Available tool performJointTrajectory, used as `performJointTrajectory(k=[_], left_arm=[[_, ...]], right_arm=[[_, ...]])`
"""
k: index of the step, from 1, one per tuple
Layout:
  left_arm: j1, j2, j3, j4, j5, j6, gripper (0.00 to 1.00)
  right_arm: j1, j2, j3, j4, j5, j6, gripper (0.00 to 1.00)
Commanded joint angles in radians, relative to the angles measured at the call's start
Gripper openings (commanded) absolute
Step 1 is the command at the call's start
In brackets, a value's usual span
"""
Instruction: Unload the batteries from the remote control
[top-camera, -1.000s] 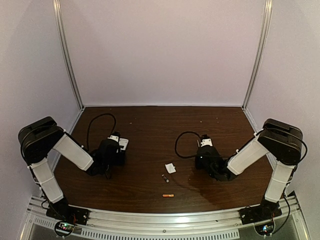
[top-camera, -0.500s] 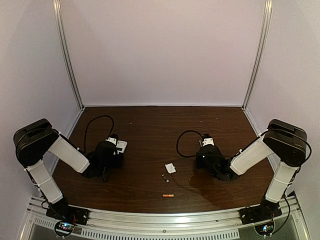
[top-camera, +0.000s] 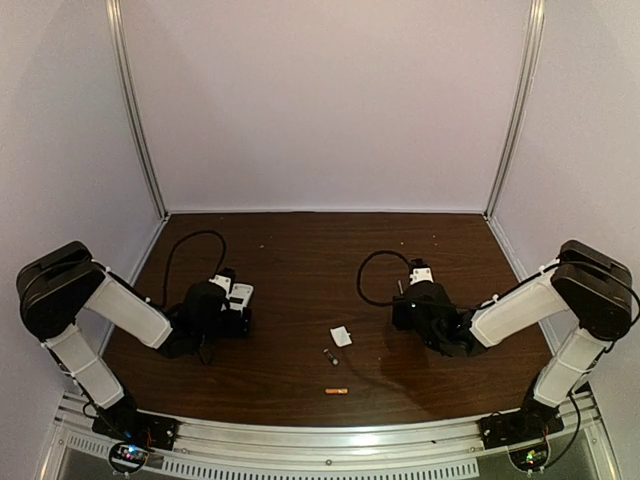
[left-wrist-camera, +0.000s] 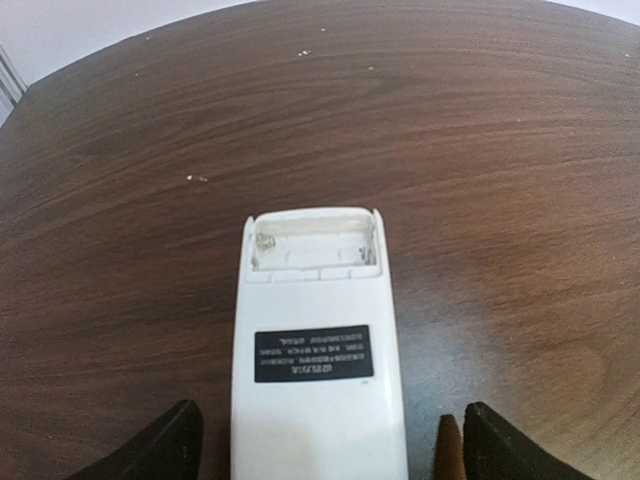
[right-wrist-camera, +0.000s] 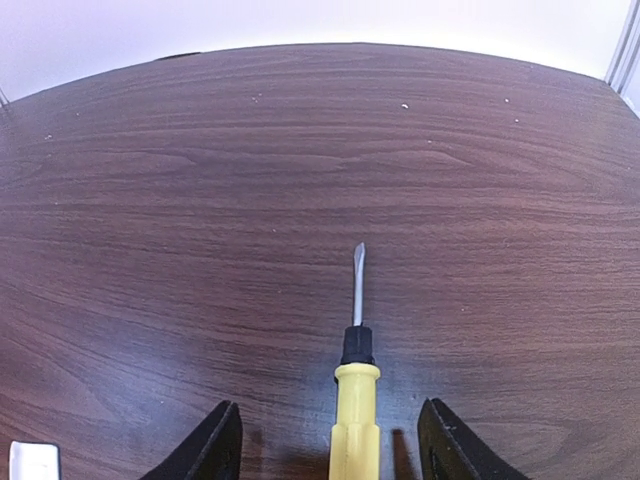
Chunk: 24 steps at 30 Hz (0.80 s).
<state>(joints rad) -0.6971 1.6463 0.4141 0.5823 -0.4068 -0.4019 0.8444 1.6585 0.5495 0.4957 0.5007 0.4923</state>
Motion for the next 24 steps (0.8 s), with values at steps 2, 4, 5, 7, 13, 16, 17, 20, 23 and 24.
performJointTrajectory(k=[2,4,5,7,13,16,17,20,23,24], left_arm=[[0.007,-0.046,-0.015,0.025,0.031,0.003,0.97],[0.007,-0.068,-0.024,0.021,0.031,0.002,0.97],[0.007,-0.083,-0.031,0.022,0.031,0.002,0.97],[0.007,-0.117,-0.039,0.019,0.034,0.002,0.97],[0.007,-0.277,-0.038,-0.052,0.033,0.016,0.97],[0.008,-0.359,-0.040,-0.113,-0.009,0.028,0.97],[0.007,-0.384,-0.037,-0.133,-0.024,0.036,0.97],[0.007,-0.465,-0.013,-0.200,-0.061,0.071,0.97],[0.010,-0.530,0.023,-0.265,-0.103,0.108,0.98],[0.012,-0.551,0.037,-0.289,-0.118,0.120,0.98]], right_arm=[[-0.008,-0.037,0.002,-0.054,0.003,-0.016,0.64],[-0.008,-0.049,0.005,-0.069,0.002,-0.023,0.74],[-0.008,-0.056,0.008,-0.078,0.001,-0.027,0.93],[-0.008,-0.078,0.018,-0.104,-0.001,-0.038,0.99],[-0.008,-0.185,0.043,-0.178,0.003,-0.073,1.00],[-0.008,-0.238,0.072,-0.234,0.012,-0.098,1.00],[-0.008,-0.254,0.080,-0.248,0.016,-0.110,1.00],[-0.008,-0.320,0.087,-0.259,0.039,-0.155,1.00],[-0.008,-0.380,0.087,-0.264,0.056,-0.188,1.00],[-0.008,-0.399,0.088,-0.271,0.059,-0.194,1.00]])
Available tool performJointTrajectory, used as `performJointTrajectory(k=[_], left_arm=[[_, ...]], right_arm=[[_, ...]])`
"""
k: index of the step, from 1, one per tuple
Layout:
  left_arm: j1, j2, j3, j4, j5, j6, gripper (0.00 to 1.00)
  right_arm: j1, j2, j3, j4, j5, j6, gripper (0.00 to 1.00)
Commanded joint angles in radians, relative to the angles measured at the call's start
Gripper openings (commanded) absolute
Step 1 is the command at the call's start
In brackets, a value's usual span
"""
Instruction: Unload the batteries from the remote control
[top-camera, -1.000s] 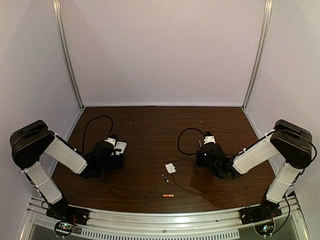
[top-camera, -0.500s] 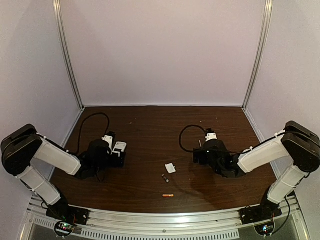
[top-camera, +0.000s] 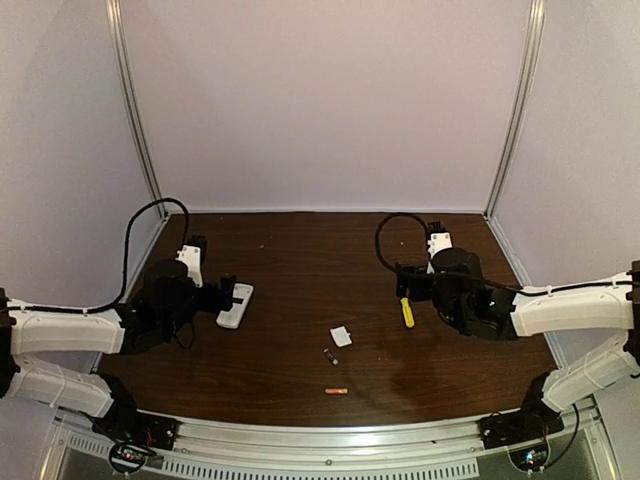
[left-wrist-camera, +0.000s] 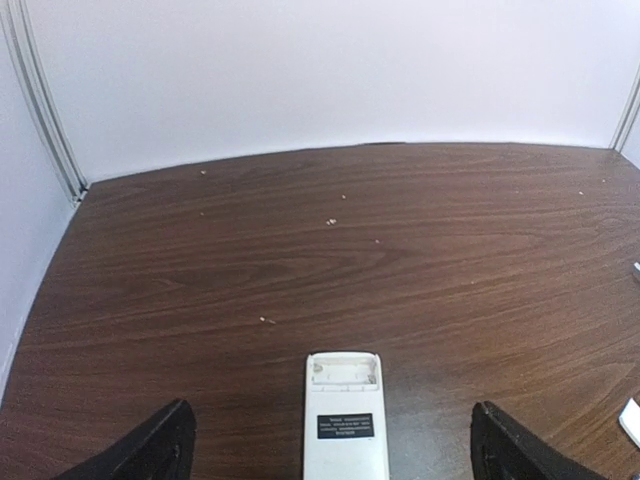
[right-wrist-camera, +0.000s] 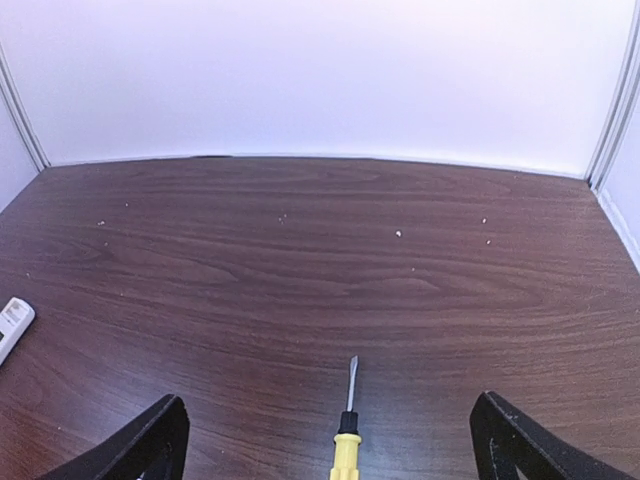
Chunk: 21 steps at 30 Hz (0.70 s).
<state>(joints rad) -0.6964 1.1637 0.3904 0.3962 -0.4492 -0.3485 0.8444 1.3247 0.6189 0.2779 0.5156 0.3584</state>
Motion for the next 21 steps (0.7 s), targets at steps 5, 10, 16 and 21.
performJointTrajectory(k=[5,10,16,21], left_arm=[[0.052,-0.152,0.114,-0.175,-0.149,0.155,0.97],[0.226,-0.156,0.118,-0.168,-0.095,0.185,0.97],[0.421,-0.100,0.100,-0.063,-0.070,0.215,0.97],[0.529,-0.045,0.005,0.159,-0.047,0.303,0.97]], right_arm=[[-0.008,-0.159,-0.036,0.000,0.116,-0.149,1.00],[-0.047,-0.198,-0.076,0.091,0.240,-0.250,1.00],[-0.199,-0.157,0.055,-0.130,0.245,-0.120,1.00],[-0.299,-0.176,0.021,-0.078,0.241,-0.108,1.00]])
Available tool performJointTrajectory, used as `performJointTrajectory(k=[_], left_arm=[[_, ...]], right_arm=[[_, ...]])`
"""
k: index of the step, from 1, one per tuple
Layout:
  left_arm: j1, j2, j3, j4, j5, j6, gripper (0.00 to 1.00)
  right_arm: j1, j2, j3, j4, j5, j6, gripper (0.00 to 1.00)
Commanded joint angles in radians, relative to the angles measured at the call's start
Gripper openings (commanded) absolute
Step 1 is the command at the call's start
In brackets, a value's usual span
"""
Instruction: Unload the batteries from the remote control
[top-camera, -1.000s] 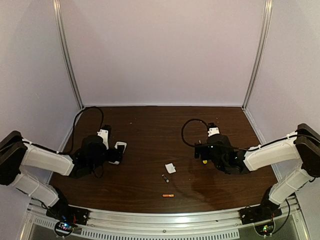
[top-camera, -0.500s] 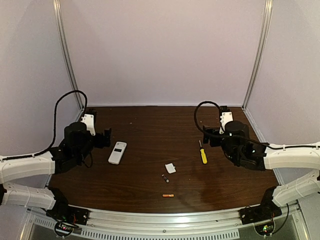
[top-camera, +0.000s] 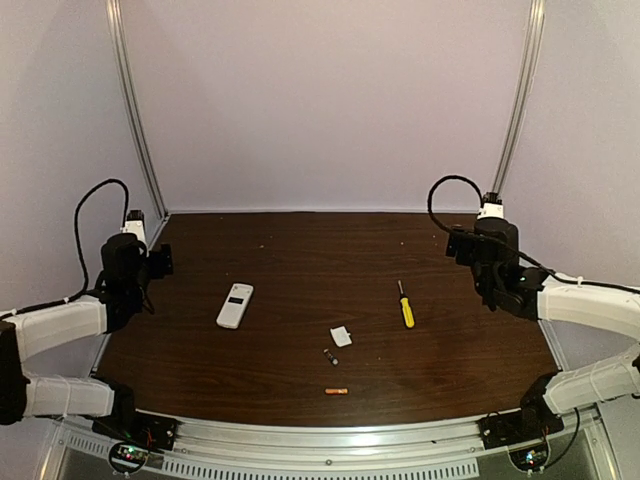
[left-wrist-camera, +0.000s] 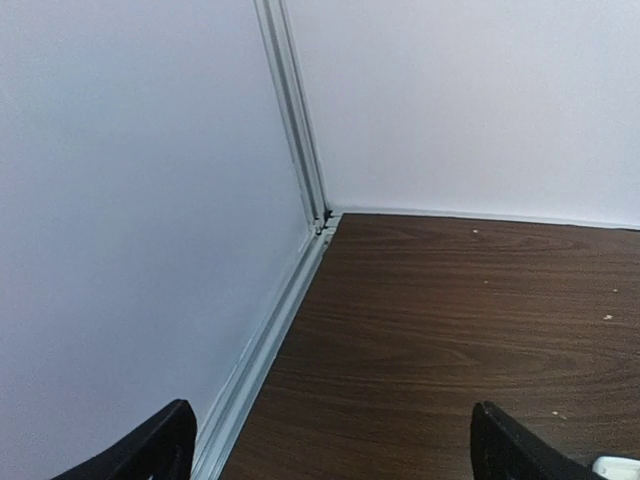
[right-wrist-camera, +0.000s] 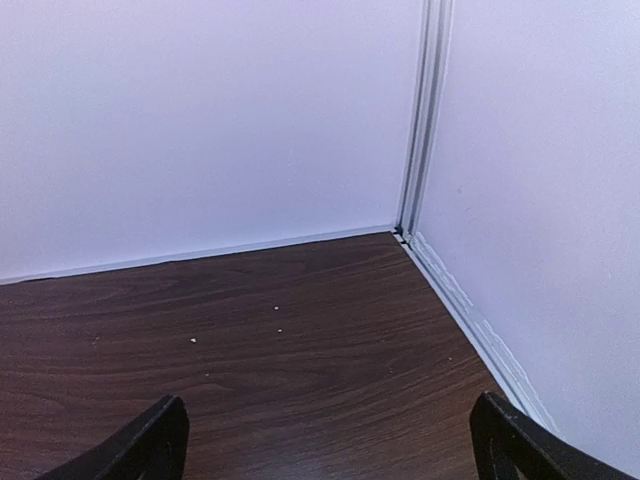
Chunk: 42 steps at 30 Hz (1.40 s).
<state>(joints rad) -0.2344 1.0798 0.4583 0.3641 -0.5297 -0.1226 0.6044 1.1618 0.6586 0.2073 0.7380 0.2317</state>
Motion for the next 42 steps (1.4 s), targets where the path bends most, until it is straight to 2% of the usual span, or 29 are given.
performJointTrajectory(k=[1,4,8,11,13,15,18,21,24,28,30,32,34,37,39,41,42], left_arm=[[0.086,0.049,-0.070,0.207,0.040,0.074,0.97],[0.139,0.088,-0.112,0.291,0.065,0.059,0.97],[0.165,0.155,-0.163,0.456,0.093,0.059,0.97],[0.167,0.212,-0.159,0.517,0.124,0.079,0.98],[0.177,0.269,-0.146,0.543,0.167,0.061,0.97],[0.209,0.306,-0.140,0.574,0.254,0.033,0.96],[0.218,0.342,-0.122,0.577,0.268,0.032,0.95],[0.221,0.373,-0.098,0.572,0.292,0.046,0.95],[0.221,0.425,-0.098,0.637,0.270,0.047,0.96],[0.220,0.458,-0.080,0.643,0.297,0.070,0.96],[0.220,0.457,-0.077,0.621,0.295,0.064,0.96],[0.219,0.460,-0.073,0.626,0.298,0.070,0.96],[0.219,0.461,-0.070,0.614,0.307,0.074,0.95],[0.213,0.469,-0.058,0.606,0.366,0.106,0.92],[0.213,0.469,-0.058,0.605,0.375,0.105,0.95],[0.213,0.469,-0.058,0.604,0.373,0.106,0.96],[0.213,0.469,-0.058,0.604,0.373,0.106,0.97]], right_arm=[[-0.076,-0.016,-0.039,0.039,0.021,-0.004,1.00],[-0.134,0.001,-0.101,0.147,0.048,-0.063,1.00],[-0.231,0.062,-0.138,0.232,-0.018,-0.115,1.00],[-0.289,0.125,-0.158,0.305,-0.075,-0.141,1.00],[-0.321,0.159,-0.203,0.408,-0.161,-0.165,1.00],[-0.336,0.188,-0.270,0.584,-0.226,-0.196,1.00],[-0.347,0.236,-0.355,0.793,-0.274,-0.269,1.00],[-0.361,0.248,-0.338,0.774,-0.308,-0.279,1.00],[-0.380,0.255,-0.347,0.805,-0.330,-0.288,1.00],[-0.422,0.348,-0.389,1.000,-0.398,-0.302,1.00],[-0.430,0.329,-0.381,0.939,-0.414,-0.282,1.00],[-0.442,0.348,-0.380,0.968,-0.435,-0.283,1.00],[-0.452,0.340,-0.368,0.928,-0.457,-0.269,1.00],[-0.479,0.351,-0.383,0.954,-0.507,-0.251,1.00],[-0.490,0.407,-0.409,1.074,-0.497,-0.247,1.00],[-0.491,0.380,-0.398,1.001,-0.495,-0.235,1.00],[-0.491,0.397,-0.401,1.026,-0.489,-0.236,1.00]])
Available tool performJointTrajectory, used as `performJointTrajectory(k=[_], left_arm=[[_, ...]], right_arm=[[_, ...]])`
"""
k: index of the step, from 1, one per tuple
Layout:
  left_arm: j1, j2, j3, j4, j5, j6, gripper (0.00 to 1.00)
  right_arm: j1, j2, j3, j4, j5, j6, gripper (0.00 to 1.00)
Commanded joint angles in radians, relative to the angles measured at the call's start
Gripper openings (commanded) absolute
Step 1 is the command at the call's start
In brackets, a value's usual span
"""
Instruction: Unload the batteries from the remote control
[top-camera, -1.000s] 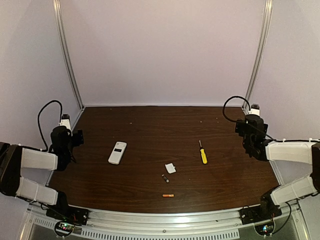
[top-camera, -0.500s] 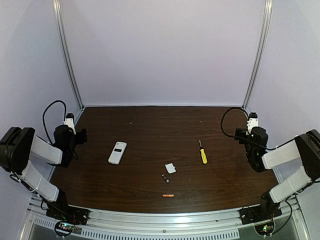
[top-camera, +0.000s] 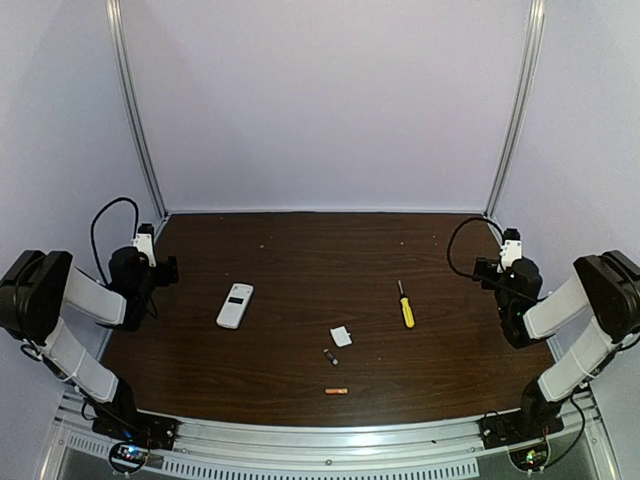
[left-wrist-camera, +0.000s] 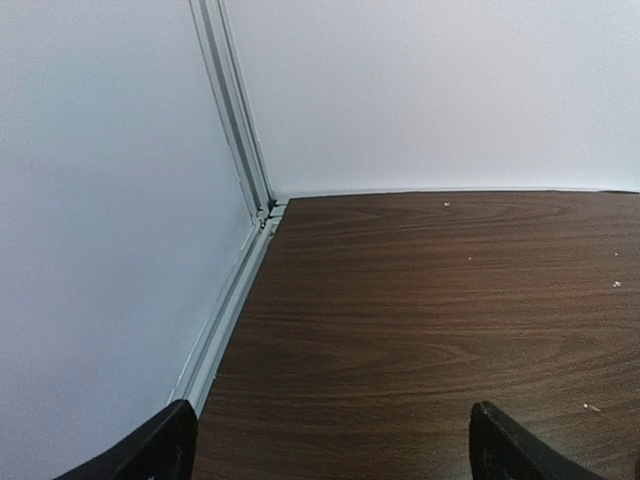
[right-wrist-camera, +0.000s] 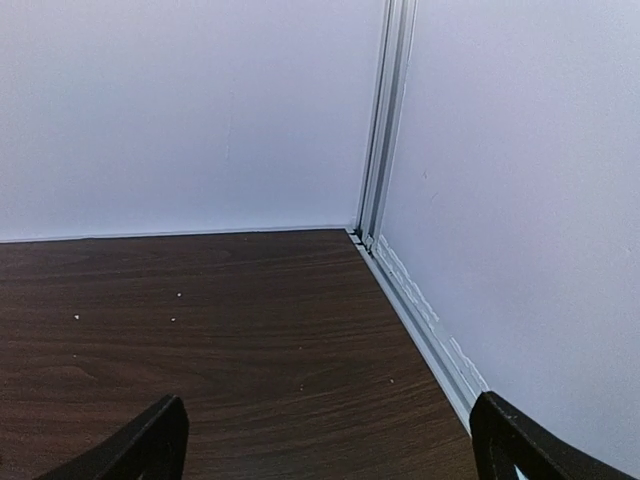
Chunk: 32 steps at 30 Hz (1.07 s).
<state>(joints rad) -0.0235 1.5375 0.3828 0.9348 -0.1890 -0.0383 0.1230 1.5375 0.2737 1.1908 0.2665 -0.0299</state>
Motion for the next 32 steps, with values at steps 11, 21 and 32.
performJointTrajectory(k=[11,21,32], left_arm=[[-0.021,0.042,-0.130,0.344,0.019,0.061,0.97],[-0.020,0.035,-0.132,0.334,0.017,0.055,0.97],[-0.021,0.035,-0.132,0.334,0.017,0.055,0.97]], right_arm=[[-0.010,0.020,-0.018,0.056,-0.015,0.025,1.00],[-0.009,0.021,-0.018,0.058,-0.015,0.022,1.00],[-0.009,0.022,-0.019,0.062,-0.014,0.021,1.00]])
